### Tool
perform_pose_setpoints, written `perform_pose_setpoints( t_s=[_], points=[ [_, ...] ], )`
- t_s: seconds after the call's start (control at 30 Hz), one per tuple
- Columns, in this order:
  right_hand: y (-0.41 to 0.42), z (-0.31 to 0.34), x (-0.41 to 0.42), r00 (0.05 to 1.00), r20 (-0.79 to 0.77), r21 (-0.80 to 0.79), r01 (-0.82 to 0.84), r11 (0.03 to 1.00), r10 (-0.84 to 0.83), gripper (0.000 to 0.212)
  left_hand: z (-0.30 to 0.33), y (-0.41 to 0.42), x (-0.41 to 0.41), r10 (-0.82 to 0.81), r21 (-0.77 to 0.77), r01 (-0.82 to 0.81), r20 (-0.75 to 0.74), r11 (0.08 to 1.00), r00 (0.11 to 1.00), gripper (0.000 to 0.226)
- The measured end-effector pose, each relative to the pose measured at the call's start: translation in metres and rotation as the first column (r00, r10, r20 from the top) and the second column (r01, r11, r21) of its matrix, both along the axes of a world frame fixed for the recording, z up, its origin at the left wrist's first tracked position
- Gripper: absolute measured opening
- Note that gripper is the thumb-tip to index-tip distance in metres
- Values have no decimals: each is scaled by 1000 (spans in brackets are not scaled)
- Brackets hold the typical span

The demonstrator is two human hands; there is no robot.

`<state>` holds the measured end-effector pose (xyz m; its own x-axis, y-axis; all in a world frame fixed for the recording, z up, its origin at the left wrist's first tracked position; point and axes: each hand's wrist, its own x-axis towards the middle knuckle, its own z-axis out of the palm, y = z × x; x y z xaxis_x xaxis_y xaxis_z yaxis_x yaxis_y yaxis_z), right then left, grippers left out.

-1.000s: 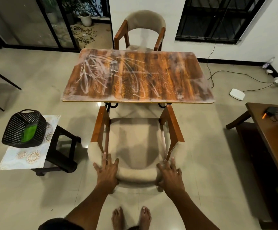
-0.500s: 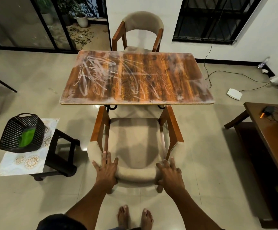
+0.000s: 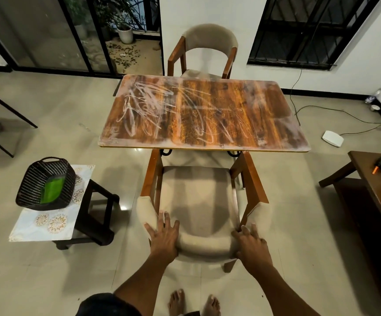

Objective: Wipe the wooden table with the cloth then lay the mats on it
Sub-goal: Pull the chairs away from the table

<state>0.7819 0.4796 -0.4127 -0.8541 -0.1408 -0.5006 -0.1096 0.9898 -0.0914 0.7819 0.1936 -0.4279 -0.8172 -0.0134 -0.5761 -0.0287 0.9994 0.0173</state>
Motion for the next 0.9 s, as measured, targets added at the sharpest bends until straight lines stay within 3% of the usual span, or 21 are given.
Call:
perform_pose_setpoints(
  t_s=[0.4,0.6,0.73,0.83,0.9],
  points=[
    [-4,5,-5,998,65,-6,9,1000,-8,79,-11,1,-4,11,-38,-10,17,999,1000,102],
    [23,14,-7,997,63,-169,51,984,-40,91,-2,7,-7,-9,-68,13,52,998,999,108],
    [58,32,-13,991,-1,-242,131,961,-135,92,10,18,-25,-96,-87,113,178,990,979,123],
    [91,43,-26,985,-86,-210,131,969,-152,132,30,53,-49,-206,12,209,239,978,949,127],
    [122,43,-38,976,-147,-158,135,978,-158,148,44,94,-66,-225,108,206,209,973,952,129]
  ],
)
